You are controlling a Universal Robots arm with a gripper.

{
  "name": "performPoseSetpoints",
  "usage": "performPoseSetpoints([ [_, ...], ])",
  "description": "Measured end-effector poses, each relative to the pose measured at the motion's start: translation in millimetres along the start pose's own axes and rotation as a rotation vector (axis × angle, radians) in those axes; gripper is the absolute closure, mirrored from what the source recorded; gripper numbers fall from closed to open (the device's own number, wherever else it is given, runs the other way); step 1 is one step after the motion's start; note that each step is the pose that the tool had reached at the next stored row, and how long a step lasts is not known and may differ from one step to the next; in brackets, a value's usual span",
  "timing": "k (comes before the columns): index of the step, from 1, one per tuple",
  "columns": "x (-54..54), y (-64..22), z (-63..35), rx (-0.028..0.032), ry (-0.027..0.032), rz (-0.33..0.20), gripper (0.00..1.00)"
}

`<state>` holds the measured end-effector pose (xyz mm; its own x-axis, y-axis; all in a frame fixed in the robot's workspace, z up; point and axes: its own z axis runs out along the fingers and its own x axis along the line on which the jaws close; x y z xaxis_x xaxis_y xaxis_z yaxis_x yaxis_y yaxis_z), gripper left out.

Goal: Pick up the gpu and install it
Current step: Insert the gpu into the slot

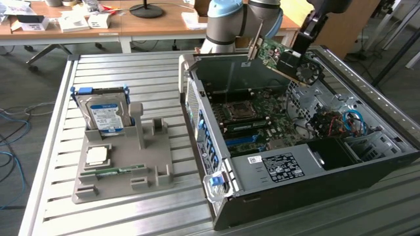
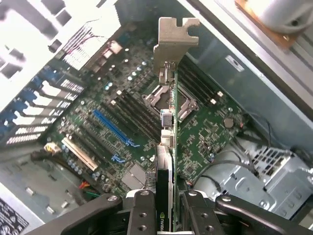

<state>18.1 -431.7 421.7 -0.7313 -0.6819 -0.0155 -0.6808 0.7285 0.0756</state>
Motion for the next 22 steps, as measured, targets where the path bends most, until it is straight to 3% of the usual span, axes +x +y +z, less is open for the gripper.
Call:
performPoseSetpoints([
  [22, 0.0, 0.0, 0.7, -0.0062, 0.0302, -0.398, 0.74],
])
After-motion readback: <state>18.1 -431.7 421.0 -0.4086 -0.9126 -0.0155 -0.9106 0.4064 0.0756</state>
